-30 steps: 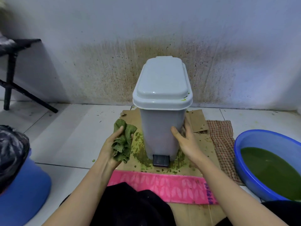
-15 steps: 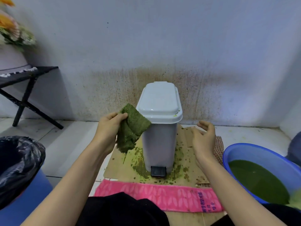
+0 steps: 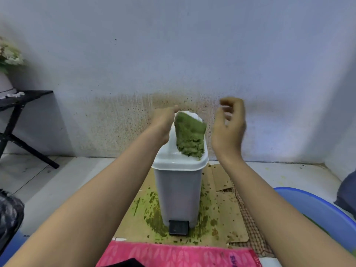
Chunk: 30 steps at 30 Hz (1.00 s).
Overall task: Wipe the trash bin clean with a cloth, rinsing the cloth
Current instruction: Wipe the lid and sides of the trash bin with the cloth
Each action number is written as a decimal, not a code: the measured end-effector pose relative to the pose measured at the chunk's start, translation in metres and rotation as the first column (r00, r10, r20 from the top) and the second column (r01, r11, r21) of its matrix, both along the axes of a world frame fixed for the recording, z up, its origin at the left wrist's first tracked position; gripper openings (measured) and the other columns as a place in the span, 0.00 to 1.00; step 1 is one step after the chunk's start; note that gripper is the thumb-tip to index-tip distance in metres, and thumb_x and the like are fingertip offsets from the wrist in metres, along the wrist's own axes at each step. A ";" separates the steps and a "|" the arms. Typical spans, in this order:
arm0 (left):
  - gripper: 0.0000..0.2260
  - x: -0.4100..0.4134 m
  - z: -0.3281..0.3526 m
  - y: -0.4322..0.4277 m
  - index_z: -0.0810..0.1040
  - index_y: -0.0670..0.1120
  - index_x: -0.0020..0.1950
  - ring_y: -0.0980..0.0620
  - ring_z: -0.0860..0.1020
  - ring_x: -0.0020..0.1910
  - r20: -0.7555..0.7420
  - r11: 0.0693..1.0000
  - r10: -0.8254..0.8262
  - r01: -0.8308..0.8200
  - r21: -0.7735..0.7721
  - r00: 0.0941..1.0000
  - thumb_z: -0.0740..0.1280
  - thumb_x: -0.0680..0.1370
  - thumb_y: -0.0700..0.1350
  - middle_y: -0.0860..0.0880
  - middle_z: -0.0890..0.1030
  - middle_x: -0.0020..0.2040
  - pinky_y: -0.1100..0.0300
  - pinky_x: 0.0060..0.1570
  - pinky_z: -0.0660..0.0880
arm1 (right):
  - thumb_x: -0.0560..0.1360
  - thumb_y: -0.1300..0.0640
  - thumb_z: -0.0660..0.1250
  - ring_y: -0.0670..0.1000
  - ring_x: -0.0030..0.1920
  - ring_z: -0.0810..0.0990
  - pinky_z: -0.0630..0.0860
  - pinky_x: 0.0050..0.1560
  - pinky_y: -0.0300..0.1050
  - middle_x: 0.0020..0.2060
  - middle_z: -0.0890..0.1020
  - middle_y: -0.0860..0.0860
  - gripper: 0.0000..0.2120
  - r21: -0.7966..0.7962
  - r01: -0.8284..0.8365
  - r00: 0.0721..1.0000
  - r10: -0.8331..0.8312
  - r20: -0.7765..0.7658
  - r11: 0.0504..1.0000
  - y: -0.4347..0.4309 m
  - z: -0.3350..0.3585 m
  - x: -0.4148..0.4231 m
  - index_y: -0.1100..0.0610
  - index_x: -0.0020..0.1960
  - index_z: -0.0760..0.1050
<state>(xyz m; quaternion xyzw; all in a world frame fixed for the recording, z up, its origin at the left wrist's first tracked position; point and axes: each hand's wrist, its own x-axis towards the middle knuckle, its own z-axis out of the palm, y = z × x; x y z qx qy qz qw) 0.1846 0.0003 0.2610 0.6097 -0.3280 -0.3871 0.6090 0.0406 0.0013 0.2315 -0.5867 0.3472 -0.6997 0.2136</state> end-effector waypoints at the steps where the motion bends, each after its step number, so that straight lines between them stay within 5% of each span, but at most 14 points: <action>1: 0.17 0.005 -0.009 -0.007 0.75 0.38 0.69 0.44 0.74 0.67 0.170 0.999 0.030 -0.034 0.020 0.985 0.63 0.82 0.45 0.43 0.76 0.68 0.53 0.64 0.69 | 0.79 0.63 0.59 0.47 0.56 0.74 0.71 0.55 0.34 0.57 0.77 0.51 0.11 0.066 -0.053 0.987 0.063 -0.145 0.996 -0.010 -0.003 0.013 0.56 0.59 0.73; 4: 0.19 0.024 -0.042 -0.023 0.75 0.38 0.69 0.40 0.71 0.70 0.672 0.991 -0.067 -0.031 0.132 0.737 0.57 0.84 0.47 0.41 0.75 0.70 0.53 0.67 0.67 | 0.82 0.54 0.55 0.54 0.72 0.65 0.66 0.69 0.53 0.72 0.69 0.53 0.19 0.407 -0.034 0.725 0.302 -0.618 0.913 -0.050 -0.033 0.050 0.54 0.72 0.66; 6: 0.18 0.034 -0.059 -0.032 0.78 0.39 0.54 0.37 0.75 0.61 0.794 0.978 -0.129 -0.054 0.200 0.594 0.52 0.85 0.48 0.38 0.79 0.59 0.47 0.61 0.71 | 0.83 0.48 0.49 0.55 0.79 0.50 0.54 0.75 0.62 0.79 0.57 0.51 0.24 0.465 0.026 0.519 0.386 -0.763 0.885 -0.074 -0.049 0.065 0.52 0.77 0.59; 8: 0.19 0.038 -0.065 -0.038 0.75 0.41 0.48 0.38 0.76 0.54 0.810 0.981 -0.094 -0.083 0.173 0.578 0.50 0.86 0.49 0.39 0.78 0.52 0.48 0.54 0.72 | 0.82 0.43 0.46 0.55 0.79 0.44 0.49 0.75 0.66 0.80 0.52 0.50 0.28 0.470 0.026 0.457 0.408 -0.791 0.882 -0.101 -0.052 0.076 0.51 0.79 0.55; 13: 0.21 0.041 -0.075 -0.048 0.76 0.40 0.62 0.38 0.72 0.66 0.861 0.977 -0.138 -0.077 0.200 0.490 0.49 0.86 0.51 0.38 0.73 0.68 0.47 0.63 0.68 | 0.67 0.25 0.42 0.56 0.79 0.48 0.50 0.74 0.68 0.79 0.54 0.50 0.44 0.492 0.108 0.508 0.377 -0.774 0.864 -0.174 -0.047 0.096 0.45 0.78 0.56; 17: 0.20 0.042 -0.075 -0.048 0.74 0.39 0.66 0.40 0.67 0.72 0.872 0.974 -0.166 -0.061 0.217 0.460 0.49 0.86 0.49 0.38 0.70 0.72 0.49 0.67 0.64 | 0.71 0.31 0.49 0.60 0.77 0.58 0.55 0.74 0.65 0.79 0.58 0.54 0.39 0.563 0.058 0.658 0.393 -0.643 0.824 -0.216 -0.052 0.098 0.46 0.78 0.56; 21: 0.20 0.041 -0.073 -0.049 0.74 0.38 0.66 0.40 0.68 0.70 0.876 0.968 -0.190 -0.066 0.243 0.443 0.49 0.86 0.48 0.38 0.71 0.71 0.50 0.65 0.64 | 0.80 0.38 0.52 0.60 0.78 0.56 0.56 0.75 0.61 0.79 0.55 0.58 0.32 0.560 -0.004 0.677 0.415 -0.608 0.829 -0.193 -0.059 0.080 0.52 0.79 0.55; 26: 0.15 0.042 -0.076 -0.052 0.69 0.43 0.46 0.37 0.73 0.60 0.886 0.972 -0.159 -0.087 0.217 0.435 0.50 0.86 0.49 0.39 0.75 0.57 0.46 0.58 0.69 | 0.82 0.42 0.54 0.53 0.78 0.57 0.55 0.76 0.59 0.78 0.58 0.50 0.27 0.564 -0.157 0.766 0.460 -0.448 0.811 -0.103 -0.067 0.033 0.49 0.79 0.57; 30: 0.15 0.038 -0.073 -0.049 0.67 0.44 0.44 0.38 0.73 0.56 0.880 0.970 -0.158 -0.095 0.223 0.448 0.50 0.86 0.49 0.40 0.74 0.53 0.48 0.54 0.68 | 0.80 0.39 0.56 0.44 0.77 0.56 0.54 0.78 0.53 0.77 0.61 0.42 0.28 0.594 -0.319 0.808 0.540 -0.237 0.739 -0.031 -0.070 -0.004 0.44 0.78 0.59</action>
